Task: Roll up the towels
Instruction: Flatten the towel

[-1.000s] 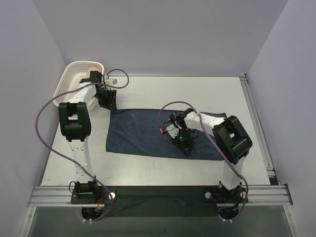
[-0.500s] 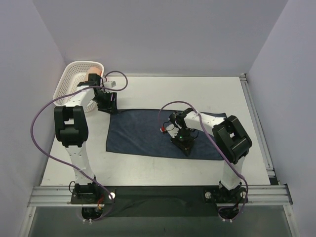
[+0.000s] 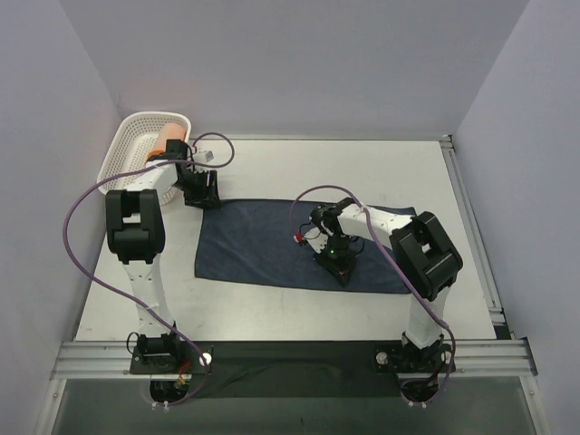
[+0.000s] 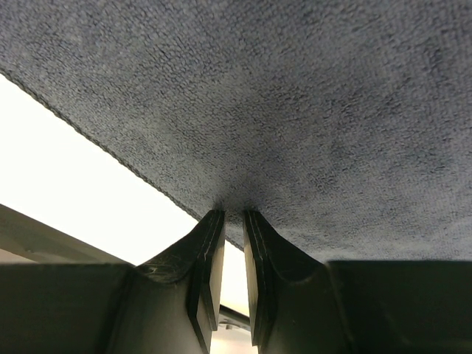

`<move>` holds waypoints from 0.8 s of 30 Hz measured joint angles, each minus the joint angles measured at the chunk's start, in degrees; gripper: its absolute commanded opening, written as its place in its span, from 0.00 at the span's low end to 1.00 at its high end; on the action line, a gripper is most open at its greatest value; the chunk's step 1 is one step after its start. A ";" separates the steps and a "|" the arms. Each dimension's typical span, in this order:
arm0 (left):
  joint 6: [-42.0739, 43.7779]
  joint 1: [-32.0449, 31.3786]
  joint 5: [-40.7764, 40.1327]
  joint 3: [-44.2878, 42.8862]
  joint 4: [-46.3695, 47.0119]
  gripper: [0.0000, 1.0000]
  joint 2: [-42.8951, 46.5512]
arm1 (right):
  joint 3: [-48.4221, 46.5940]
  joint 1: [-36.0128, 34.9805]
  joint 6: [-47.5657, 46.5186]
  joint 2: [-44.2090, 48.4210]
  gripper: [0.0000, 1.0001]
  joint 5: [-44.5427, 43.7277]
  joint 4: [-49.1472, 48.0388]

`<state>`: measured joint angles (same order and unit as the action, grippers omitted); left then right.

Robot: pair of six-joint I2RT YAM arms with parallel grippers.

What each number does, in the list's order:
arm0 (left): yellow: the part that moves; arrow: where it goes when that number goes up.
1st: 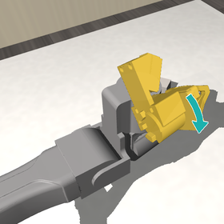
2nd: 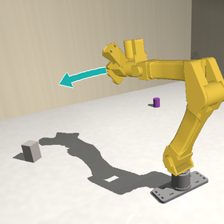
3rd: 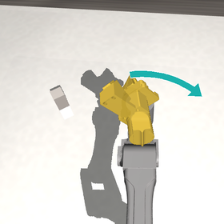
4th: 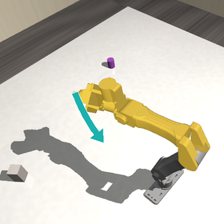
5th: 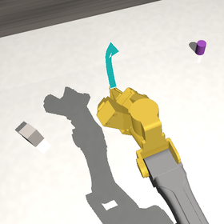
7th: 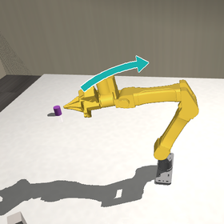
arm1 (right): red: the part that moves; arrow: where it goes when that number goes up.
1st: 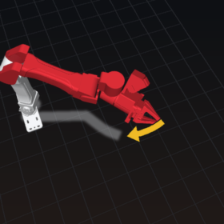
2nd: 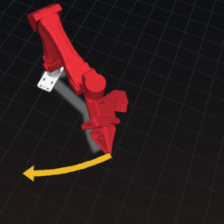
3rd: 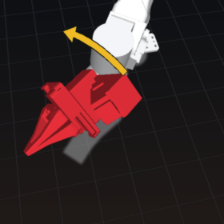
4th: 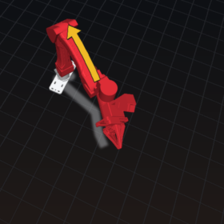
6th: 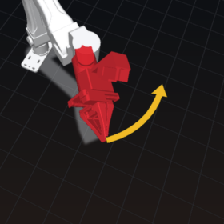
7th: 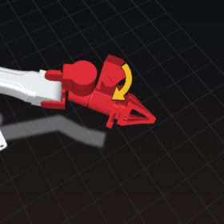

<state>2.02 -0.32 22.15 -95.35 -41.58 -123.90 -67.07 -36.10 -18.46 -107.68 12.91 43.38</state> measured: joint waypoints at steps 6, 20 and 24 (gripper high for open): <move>-3.26 -0.02 1.92 0.11 2.51 0.64 0.00 | 0.00 0.00 -0.28 -0.07 0.18 -0.02 0.26; -9.92 0.00 2.84 1.66 9.68 0.55 0.00 | -0.57 0.07 -0.92 -0.90 0.18 0.00 1.14; -11.91 0.22 1.81 1.70 12.98 0.51 -0.04 | -0.63 0.11 -1.11 -0.96 0.18 0.00 1.27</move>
<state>-9.89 -0.10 23.97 -93.65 -28.60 -123.94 -67.70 -35.99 -19.57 -108.64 12.91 44.64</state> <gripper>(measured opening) 0.526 0.184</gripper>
